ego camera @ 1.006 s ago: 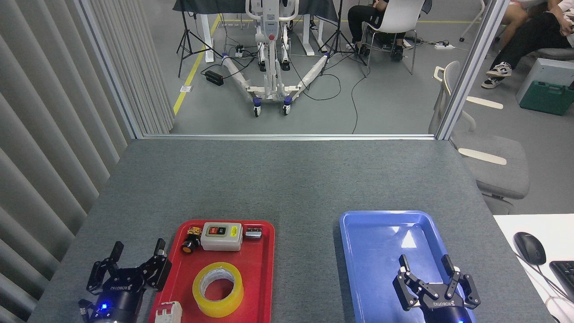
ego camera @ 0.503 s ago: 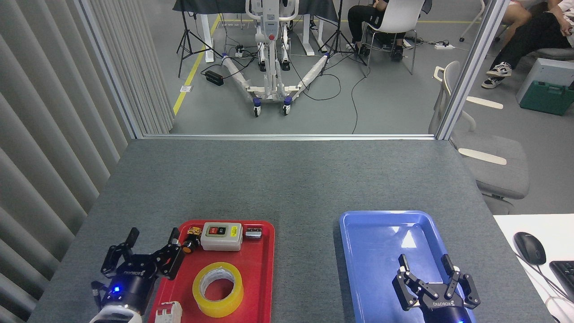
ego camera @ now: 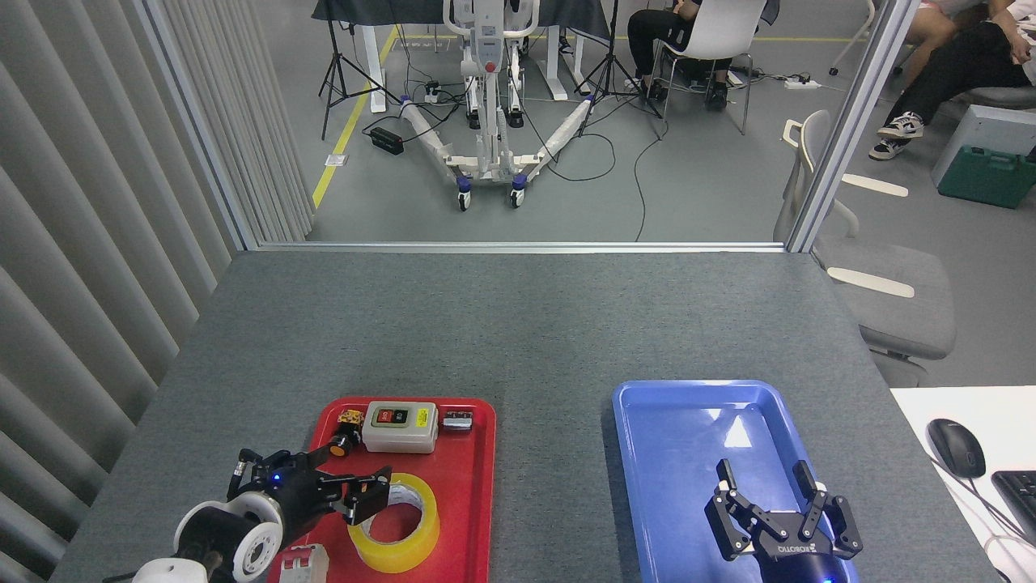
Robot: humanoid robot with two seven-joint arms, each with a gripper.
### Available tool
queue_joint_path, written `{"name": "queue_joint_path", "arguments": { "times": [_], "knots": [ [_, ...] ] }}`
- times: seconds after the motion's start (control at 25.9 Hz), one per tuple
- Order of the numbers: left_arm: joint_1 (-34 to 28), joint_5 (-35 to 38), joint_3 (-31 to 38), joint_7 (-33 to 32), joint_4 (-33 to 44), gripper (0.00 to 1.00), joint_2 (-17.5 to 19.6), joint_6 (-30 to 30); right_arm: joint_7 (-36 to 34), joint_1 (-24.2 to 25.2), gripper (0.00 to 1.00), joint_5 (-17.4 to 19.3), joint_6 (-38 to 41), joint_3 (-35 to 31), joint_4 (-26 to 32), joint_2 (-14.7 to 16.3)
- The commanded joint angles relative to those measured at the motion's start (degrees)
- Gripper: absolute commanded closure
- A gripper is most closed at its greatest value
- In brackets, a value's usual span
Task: Place and move tape with both arms
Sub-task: 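Grasp the yellow tape roll with the left gripper and lift it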
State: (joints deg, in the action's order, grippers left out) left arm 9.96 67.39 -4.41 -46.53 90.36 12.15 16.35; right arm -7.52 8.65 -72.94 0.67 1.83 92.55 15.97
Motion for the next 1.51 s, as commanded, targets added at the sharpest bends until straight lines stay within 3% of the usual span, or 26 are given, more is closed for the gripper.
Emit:
{"name": "queue_joint_path", "arguments": {
  "times": [0.0, 0.19, 0.46, 0.58, 0.77, 0.85, 0.89, 0.93, 1.16, 1.28, 1.39, 1.47],
  "knots": [
    [3.66, -0.25, -0.51, -3.84, -4.49, 0.0, -0.02, 5.89, 0.14, -0.04, 0.0, 0.08, -0.06, 0.02, 0.0, -0.59],
    [7.18, -0.16, -0.51, -10.51, -11.26, 0.0, 0.07, 15.56, 0.14, 0.13, 0.0, 0.08, 0.03, 0.02, 0.0, -0.85],
    [7.53, 0.72, -0.51, -11.13, -14.34, 0.02, -0.37, 15.82, 0.14, 0.4, 0.0, 0.08, 0.03, 0.1, 0.0, -0.68],
    [7.44, 0.81, -0.51, -11.31, -14.42, 0.36, -0.28, 15.82, 0.14, 0.49, 0.0, 0.08, 0.03, 0.02, 0.0, -0.5],
    [7.53, 0.81, -0.51, -13.06, -14.6, 0.58, -0.37, 15.73, 0.14, 0.49, 0.0, 0.25, 0.03, 0.19, 0.08, -0.06],
    [7.18, -0.16, -0.51, -13.33, -13.99, 0.79, -0.55, 15.82, 0.14, 0.49, 0.0, 0.25, 0.03, 0.19, 0.17, -0.06],
    [6.91, -0.69, -0.34, -13.24, -13.72, 0.96, -0.63, 16.26, 0.14, 0.49, 0.0, 0.25, 0.03, 0.28, 0.26, -0.06],
    [6.74, -1.3, -0.34, -13.15, -13.72, 1.0, -0.72, 16.53, 0.14, 0.49, 0.0, 0.25, 0.03, 0.28, 0.26, -0.06],
    [7.35, -11.85, 0.28, -12.62, -14.43, 1.0, -0.9, 17.32, 0.14, 0.4, 0.0, 0.25, 0.03, 0.19, 0.26, 0.82],
    [8.67, -21.78, 4.23, -10.95, -14.43, 1.0, -1.6, 19.95, 0.14, 0.4, 0.0, 0.34, 0.03, 0.19, 0.26, 0.55],
    [10.43, -34.7, 9.51, -10.69, -17.15, 1.0, -6.61, 28.65, 0.14, 0.4, 0.0, 0.34, 0.03, 0.28, 0.26, 0.82],
    [12.01, -42.17, 10.83, -10.69, -21.02, 1.0, -9.86, 28.65, 0.14, 0.13, 0.0, 0.43, 0.03, 0.19, 0.17, 2.05]
  ]
}}
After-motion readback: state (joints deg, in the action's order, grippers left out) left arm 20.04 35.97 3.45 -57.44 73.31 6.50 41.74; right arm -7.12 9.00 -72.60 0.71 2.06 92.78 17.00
